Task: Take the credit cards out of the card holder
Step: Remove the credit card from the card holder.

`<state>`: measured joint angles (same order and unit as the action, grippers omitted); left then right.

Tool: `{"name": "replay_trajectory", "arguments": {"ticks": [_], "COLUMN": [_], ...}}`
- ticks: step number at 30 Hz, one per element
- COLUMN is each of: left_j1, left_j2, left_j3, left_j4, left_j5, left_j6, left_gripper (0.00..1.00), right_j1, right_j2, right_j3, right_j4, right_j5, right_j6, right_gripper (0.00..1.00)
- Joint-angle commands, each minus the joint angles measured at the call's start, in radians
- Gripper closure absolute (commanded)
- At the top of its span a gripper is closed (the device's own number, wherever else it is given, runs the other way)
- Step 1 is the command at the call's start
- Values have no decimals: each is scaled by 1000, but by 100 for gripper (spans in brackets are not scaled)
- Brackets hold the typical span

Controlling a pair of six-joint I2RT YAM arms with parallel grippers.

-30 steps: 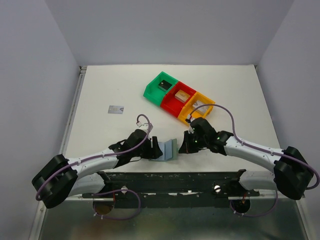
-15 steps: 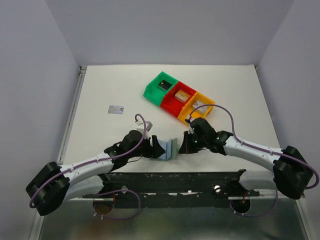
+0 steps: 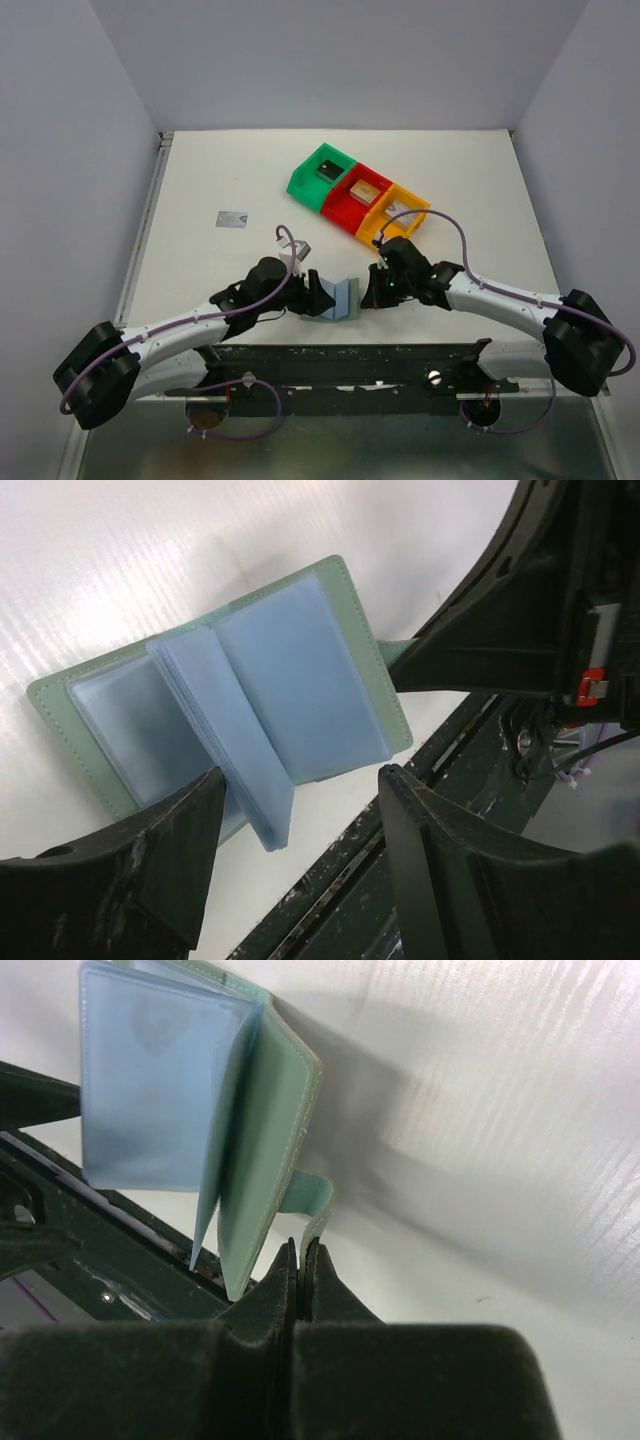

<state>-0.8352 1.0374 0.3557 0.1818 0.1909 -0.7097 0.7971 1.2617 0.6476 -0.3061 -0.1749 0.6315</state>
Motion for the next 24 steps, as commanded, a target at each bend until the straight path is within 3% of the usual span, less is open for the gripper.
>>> {"name": "replay_trajectory", "arguments": {"ticks": [1, 12, 24], "left_j1": [-8, -67, -73], "left_j2": [33, 148, 178], "left_j3": [54, 167, 161], "left_j4": [42, 25, 1], "left_j5": [68, 96, 24], "left_j6": [33, 85, 65], "left_gripper": [30, 30, 30], "right_j1": [2, 5, 4], "right_j2": [21, 31, 5], "right_j3": [-14, -16, -28], "right_j4": [-30, -42, -31], "right_j5": [41, 72, 71], "right_j6": [8, 8, -3], "right_gripper": [100, 100, 100]}}
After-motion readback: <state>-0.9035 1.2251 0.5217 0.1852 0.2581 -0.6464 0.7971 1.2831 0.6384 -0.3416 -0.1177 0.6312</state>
